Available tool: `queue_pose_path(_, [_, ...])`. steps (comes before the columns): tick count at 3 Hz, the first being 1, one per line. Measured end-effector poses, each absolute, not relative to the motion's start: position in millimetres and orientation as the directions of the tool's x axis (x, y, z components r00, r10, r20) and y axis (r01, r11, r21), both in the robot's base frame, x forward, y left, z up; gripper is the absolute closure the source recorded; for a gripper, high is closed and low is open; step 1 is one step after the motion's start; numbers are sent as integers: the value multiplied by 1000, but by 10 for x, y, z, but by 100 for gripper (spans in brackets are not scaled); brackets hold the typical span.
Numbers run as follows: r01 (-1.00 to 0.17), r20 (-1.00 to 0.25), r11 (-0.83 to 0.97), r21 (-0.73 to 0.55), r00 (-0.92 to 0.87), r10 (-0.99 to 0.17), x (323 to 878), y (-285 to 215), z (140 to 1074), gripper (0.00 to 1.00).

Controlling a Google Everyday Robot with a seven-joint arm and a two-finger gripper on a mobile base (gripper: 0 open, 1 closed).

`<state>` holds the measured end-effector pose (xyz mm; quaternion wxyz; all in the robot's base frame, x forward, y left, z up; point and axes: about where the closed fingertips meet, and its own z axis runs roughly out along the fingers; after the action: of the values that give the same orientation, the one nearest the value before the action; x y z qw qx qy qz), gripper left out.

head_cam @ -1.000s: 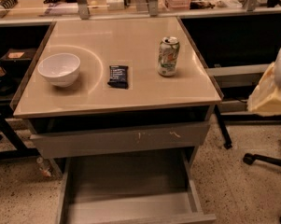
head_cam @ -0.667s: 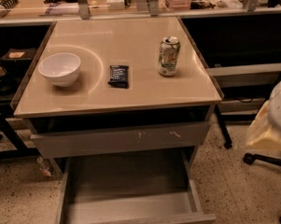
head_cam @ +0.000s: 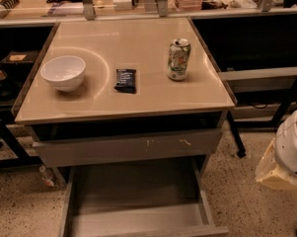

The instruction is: Close middle drawer

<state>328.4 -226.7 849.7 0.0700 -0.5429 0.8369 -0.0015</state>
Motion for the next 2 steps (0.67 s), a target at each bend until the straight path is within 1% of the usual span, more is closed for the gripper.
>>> queue_pose_path(1, [-903,-123,430,-21,-424,-897,3116,-2201,8150,100])
queue_pose_path(2, [-881,-133,464,94,-473,-871,2852,-2019,7415,100])
